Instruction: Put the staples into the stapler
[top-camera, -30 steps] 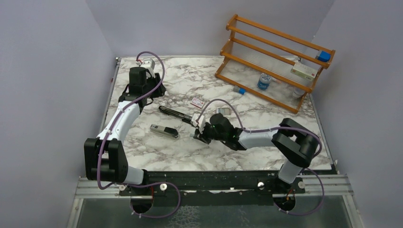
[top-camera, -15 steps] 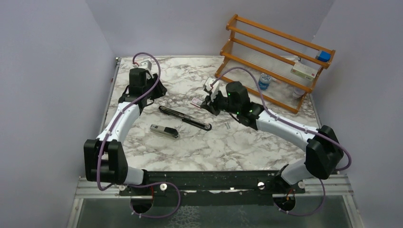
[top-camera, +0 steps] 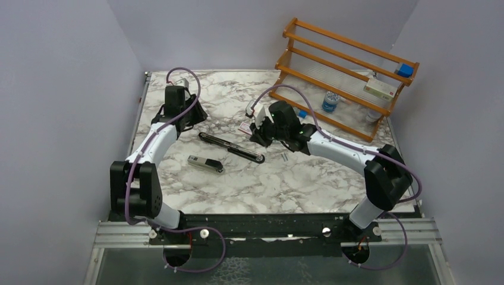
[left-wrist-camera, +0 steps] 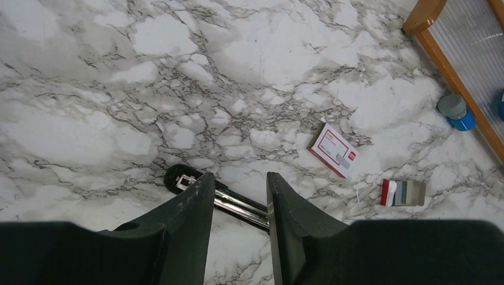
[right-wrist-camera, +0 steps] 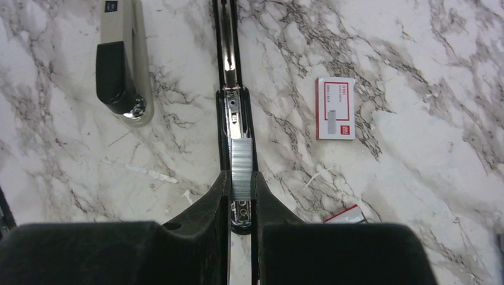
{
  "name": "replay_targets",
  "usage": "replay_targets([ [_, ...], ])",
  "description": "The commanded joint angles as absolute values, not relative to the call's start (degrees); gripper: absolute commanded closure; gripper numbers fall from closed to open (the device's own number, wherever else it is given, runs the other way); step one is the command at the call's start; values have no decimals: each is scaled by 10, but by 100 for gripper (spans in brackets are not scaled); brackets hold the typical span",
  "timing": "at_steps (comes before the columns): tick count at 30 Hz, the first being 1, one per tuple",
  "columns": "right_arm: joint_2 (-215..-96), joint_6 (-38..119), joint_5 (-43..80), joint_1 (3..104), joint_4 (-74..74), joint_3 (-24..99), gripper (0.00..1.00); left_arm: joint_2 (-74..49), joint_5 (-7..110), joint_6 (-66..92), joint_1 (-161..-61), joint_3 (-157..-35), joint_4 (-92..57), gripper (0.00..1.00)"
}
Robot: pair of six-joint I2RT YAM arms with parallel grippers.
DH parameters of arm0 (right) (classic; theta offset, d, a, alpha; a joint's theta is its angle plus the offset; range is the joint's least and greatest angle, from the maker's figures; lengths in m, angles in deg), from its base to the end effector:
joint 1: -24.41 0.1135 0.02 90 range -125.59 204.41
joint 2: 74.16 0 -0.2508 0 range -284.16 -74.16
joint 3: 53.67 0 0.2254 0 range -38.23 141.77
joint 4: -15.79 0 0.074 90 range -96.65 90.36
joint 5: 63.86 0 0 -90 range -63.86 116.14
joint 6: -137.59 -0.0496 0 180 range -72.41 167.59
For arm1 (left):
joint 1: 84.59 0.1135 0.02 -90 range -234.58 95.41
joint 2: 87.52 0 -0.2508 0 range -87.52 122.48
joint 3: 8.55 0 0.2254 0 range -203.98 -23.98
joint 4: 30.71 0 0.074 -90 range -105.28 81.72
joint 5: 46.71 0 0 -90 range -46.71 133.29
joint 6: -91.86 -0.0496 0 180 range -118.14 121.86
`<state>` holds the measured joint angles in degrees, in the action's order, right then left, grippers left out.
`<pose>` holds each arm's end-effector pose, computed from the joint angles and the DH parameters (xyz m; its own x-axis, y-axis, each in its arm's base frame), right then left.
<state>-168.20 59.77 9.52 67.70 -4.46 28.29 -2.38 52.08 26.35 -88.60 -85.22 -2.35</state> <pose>0.2529 0.2577 0.2515 -0.2048 -0.4706 -0.8582 -0.8963 0.4424 -0.0288 0.3188 -0.0299 0.2565 -0.6234 -0.3670 -0.6904 -0.0740 0.9067 -0.4152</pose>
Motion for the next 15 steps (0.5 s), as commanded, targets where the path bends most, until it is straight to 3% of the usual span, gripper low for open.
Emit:
replay_targets([
  [1,-1663,592,166,679,0,267,99,-3,513,280,-880,-843,-38,59],
  [15,-1689,547,153,659,-5,302,99,31,510,267,-876,-851,-5,61],
])
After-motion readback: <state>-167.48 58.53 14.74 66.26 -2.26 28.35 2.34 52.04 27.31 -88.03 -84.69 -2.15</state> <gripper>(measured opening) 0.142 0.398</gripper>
